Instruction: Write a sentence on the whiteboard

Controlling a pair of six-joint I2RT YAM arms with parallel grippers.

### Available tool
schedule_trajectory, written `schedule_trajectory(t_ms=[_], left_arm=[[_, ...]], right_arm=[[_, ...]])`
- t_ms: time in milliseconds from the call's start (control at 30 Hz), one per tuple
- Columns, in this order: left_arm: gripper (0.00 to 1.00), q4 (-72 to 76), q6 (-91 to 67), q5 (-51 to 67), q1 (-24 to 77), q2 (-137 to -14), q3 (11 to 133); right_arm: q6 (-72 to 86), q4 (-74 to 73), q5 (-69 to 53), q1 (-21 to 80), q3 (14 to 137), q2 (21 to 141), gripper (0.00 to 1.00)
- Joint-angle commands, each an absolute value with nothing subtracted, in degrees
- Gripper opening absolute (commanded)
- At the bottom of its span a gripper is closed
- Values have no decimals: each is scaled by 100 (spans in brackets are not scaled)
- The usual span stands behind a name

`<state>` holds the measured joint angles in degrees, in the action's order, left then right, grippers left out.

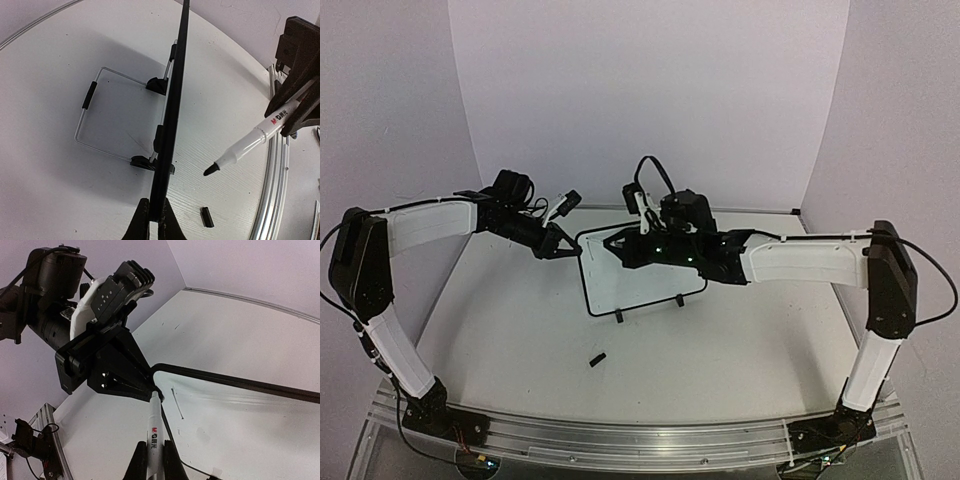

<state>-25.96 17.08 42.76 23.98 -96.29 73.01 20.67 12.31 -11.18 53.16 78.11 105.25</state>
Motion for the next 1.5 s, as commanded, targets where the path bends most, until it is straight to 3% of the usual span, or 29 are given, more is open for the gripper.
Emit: schedule_trajectory(t_ms=[0,1067,1467], left_arm=[[0,-3013,1847,4042,2531,-9615,7312],[0,-3046,1879,3966,2558,-9599,7315],[0,-3050,1889,3947,2570,-9598,7313]], right_arm=[[1966,1371,-1034,5299,8133,10744,0],[2159,1283,-198,5176,7599,10477,0],[2084,1250,-828,5175,7889,10790,0]])
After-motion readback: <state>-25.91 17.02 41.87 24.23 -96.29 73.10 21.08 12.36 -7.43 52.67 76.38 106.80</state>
